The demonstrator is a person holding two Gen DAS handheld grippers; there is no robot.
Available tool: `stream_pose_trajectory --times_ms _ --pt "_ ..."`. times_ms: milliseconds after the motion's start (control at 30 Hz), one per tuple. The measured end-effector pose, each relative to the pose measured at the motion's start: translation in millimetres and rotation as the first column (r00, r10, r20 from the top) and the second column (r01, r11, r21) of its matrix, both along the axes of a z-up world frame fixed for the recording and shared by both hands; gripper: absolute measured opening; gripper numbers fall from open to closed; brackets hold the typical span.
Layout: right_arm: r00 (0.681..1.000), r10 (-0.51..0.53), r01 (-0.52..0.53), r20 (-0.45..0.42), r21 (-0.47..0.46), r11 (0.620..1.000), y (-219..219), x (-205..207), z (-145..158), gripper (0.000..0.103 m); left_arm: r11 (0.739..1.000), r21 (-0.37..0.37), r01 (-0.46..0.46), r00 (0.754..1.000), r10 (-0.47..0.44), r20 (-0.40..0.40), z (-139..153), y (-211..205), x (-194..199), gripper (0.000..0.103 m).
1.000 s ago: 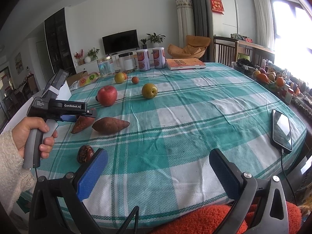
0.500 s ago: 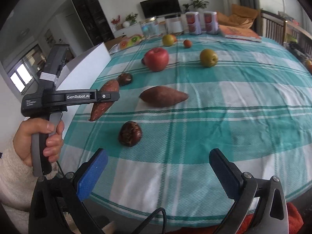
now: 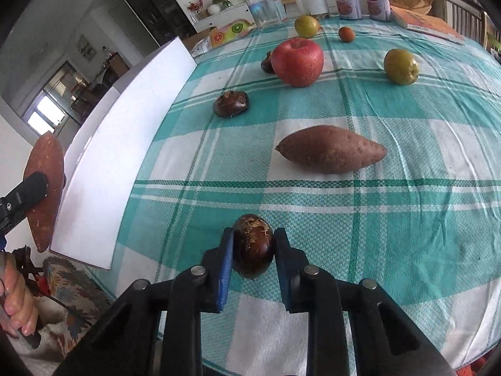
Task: Organize fruits
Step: 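Carry the sweet potato into the box and open the left tool while the right tool grasps a brown root, then return the left tool to the table above the brown roots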
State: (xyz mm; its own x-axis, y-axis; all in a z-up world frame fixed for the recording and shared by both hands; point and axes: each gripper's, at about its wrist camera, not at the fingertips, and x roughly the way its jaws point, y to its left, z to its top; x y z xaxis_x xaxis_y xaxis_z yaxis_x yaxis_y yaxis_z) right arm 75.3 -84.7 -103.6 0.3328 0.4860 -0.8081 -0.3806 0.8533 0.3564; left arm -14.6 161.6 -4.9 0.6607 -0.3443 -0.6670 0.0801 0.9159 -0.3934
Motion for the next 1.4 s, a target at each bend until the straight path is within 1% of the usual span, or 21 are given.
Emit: stream_pose_trajectory --times_ms 100,167,267,367,467,533,600,733,767,800,833,867,900,967,1033,1067,1133,1200,1267,1333,1400 --pt "1.0 0.013 -0.012 0.025 -0.022 1.0 6 1 8 0.025 0.998 0.0 -0.056 0.998 0.056 0.031 13 22 -9 0.041" --pt "1.0 -0.014 0.014 -0.001 0.043 0.999 5 6 10 0.025 0.995 0.002 -0.098 0.994 0.097 0.045 18 37 -13 0.041" --pt "1.0 -0.007 0.006 0.007 0.137 0.991 18 8 33 0.025 0.987 0.019 -0.159 0.986 0.158 0.056 21 61 -18 0.041" --pt "0.996 0.074 -0.083 0.045 0.217 0.973 56 3 68 0.025 0.97 0.069 -0.233 0.972 0.23 0.054 19 86 -21 0.041" --pt "0.976 0.203 -0.217 0.077 0.267 0.939 113 -10 94 0.025 0.941 0.137 -0.31 0.951 0.309 0.03 7 109 -23 0.041" --pt "0.955 0.284 -0.297 0.087 0.279 0.913 152 -19 101 0.025 0.92 0.174 -0.351 0.935 0.355 0.007 -4 122 -26 0.041" --pt "0.937 0.339 -0.348 0.083 0.277 0.896 186 -26 100 0.025 0.91 0.175 -0.375 0.923 0.385 -0.024 -16 133 -30 0.041" --pt "0.918 0.391 -0.395 0.064 0.216 0.893 231 -32 83 0.027 0.889 0.217 -0.403 0.903 0.424 -0.062 -31 142 -34 0.042" --pt "0.921 0.385 -0.389 0.058 0.197 0.9 235 -31 81 0.027 0.879 0.233 -0.415 0.897 0.439 -0.058 -32 143 -35 0.045" --pt "0.925 0.376 -0.379 0.056 0.194 0.905 234 -30 78 0.03 0.87 0.247 -0.427 0.891 0.451 -0.048 -30 142 -35 0.055" --pt "0.93 0.363 -0.367 0.058 0.203 0.908 229 -29 79 0.033 0.864 0.256 -0.433 0.889 0.456 -0.034 -28 140 -35 0.062" --pt "0.936 0.344 -0.351 0.069 0.212 0.912 221 -27 81 0.045 0.859 0.262 -0.44 0.888 0.459 -0.014 -25 137 -35 0.074" --pt "0.943 0.321 -0.332 0.087 0.214 0.919 210 -25 84 0.059 0.856 0.266 -0.443 0.889 0.458 0.008 -22 131 -34 0.077" --pt "0.955 0.27 -0.291 0.124 0.209 0.934 185 -20 94 0.068 0.863 0.276 -0.422 0.902 0.43 0.035 -16 120 -30 0.077" --pt "0.963 0.213 -0.242 0.164 0.182 0.953 153 -15 103 0.069 0.885 0.264 -0.383 0.922 0.383 0.054 -10 103 -24 0.077" --pt "0.966 0.179 -0.209 0.188 0.152 0.966 134 -13 107 0.073 0.902 0.247 -0.354 0.935 0.351 0.059 -6 92 -21 0.077" --pt "0.965 0.102 -0.119 0.243 0.055 0.991 93 -10 113 0.082 0.942 0.204 -0.268 0.963 0.26 0.067 -2 64 -17 0.077" --pt "0.95 0.016 0.007 0.31 -0.075 0.997 50 -7 112 0.092 0.972 0.175 -0.158 0.987 0.148 0.069 0 29 -10 0.083" --pt "0.93 -0.059 0.146 0.362 -0.217 0.965 7 -4 101 0.096 0.985 0.167 -0.045 0.998 0.037 0.048 -7 -11 0 0.083" --pt "0.92 -0.115 0.249 0.375 -0.334 0.909 -30 1 80 0.096 0.988 0.146 0.054 0.999 -0.055 -0.001 -23 -45 16 0.083" --pt "0.913 -0.181 0.317 0.365 -0.36 0.878 -66 7 57 0.096 0.984 0.153 0.096 0.995 -0.09 -0.046 -48 -69 35 0.083"
